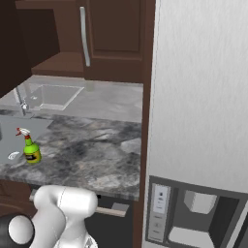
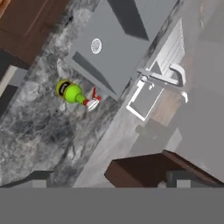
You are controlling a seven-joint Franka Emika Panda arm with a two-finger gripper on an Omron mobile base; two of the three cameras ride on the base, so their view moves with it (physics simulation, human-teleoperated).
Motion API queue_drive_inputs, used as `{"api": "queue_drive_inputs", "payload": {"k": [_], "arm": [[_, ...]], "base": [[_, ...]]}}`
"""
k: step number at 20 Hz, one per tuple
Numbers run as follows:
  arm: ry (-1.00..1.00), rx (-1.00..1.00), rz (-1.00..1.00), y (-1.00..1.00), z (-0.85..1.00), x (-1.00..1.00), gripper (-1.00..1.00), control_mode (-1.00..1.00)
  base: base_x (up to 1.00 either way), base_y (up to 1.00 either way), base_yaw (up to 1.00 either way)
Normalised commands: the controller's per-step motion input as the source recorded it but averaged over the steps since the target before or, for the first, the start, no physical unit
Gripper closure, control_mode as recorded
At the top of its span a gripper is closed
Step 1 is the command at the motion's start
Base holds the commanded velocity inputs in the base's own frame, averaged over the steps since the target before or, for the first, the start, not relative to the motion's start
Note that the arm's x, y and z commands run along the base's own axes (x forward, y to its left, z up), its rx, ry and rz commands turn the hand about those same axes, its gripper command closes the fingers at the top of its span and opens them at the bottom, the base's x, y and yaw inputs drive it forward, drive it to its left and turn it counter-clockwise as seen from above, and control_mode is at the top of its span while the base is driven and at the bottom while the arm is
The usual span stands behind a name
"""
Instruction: Open the cabinet. Pick the spray and place it next to the sink. Then close the cabinet.
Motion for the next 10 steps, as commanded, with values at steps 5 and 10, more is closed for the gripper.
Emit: {"api": "queue_drive_inputs", "payload": {"k": [5,10], "arm": [[-0.09,-0.23,-0.06,0.17,0.0,1.0,-1.0,-1.0],[-0.06,-0.18,-0.11,0.0,0.0,0.9,-1.0,-1.0]], "base": [[0.0,0.0,0.0],[0.0,0.0,0.0]]}}
